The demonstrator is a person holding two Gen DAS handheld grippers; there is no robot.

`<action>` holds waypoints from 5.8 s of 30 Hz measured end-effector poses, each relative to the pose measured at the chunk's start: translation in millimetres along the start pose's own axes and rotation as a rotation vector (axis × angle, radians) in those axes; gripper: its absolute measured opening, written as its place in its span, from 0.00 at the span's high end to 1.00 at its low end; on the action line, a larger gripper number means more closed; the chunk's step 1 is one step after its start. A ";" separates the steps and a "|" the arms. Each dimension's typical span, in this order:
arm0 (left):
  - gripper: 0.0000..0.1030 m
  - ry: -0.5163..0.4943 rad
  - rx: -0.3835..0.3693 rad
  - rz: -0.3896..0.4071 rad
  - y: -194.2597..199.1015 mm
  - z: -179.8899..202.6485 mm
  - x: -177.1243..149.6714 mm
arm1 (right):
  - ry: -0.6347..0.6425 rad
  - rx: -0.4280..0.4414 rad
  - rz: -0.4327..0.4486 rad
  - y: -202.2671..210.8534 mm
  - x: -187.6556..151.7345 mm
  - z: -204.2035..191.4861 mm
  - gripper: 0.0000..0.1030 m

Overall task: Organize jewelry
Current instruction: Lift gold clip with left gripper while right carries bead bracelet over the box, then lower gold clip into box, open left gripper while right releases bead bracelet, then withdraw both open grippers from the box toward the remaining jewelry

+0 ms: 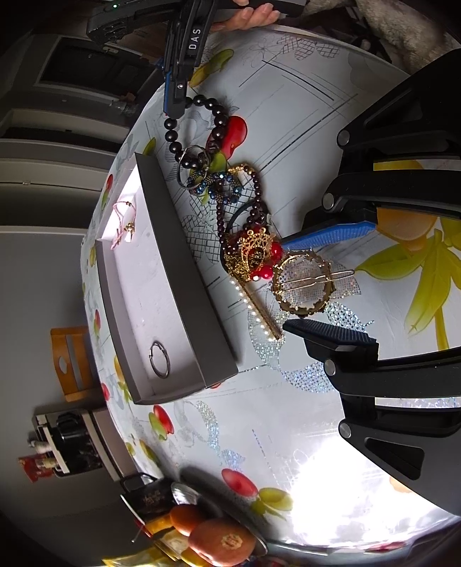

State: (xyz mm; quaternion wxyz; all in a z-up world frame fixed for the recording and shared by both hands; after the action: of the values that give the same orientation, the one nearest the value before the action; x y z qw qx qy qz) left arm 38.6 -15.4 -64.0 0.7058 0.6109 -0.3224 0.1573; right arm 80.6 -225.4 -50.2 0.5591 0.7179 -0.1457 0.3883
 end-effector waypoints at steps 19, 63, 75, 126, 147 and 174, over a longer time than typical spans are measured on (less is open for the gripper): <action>0.59 0.015 -0.001 0.056 26.0 -5.3 14.3 | 0.053 0.021 0.140 46.3 45.8 -17.6 0.86; 0.59 0.091 0.097 0.020 -74.8 -45.1 113.7 | -0.005 0.045 0.150 -51.0 117.5 0.5 0.86; 0.59 0.081 0.106 0.006 -76.1 -48.9 107.6 | -0.008 -0.096 0.049 -71.7 96.5 29.4 0.86; 0.23 0.069 0.095 0.073 -63.5 -40.8 113.6 | -0.023 -0.048 0.064 -74.0 94.5 25.2 0.24; 0.17 0.053 0.119 0.139 -53.6 -41.3 120.6 | -0.054 -0.111 0.126 -68.0 100.3 40.3 0.05; 0.10 0.111 0.112 0.167 26.6 -52.5 82.9 | -0.049 -0.087 0.138 5.1 72.3 30.8 0.05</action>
State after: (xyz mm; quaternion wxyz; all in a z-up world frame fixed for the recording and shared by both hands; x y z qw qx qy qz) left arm 97.6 26.4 7.5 0.6718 0.6107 -0.3235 0.2667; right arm 136.8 -239.0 3.1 0.5579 0.6906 -0.2252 0.4013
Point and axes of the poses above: each gripper's, at about its wrist camera, not at the fingertips, and y roughly against the way its jaws point, z to its right, x to its top, the point moved 8 cm from there along -y, roughly the way its jaws point, and after that the axes turned 7 degrees about y, right-handed, at the moved point
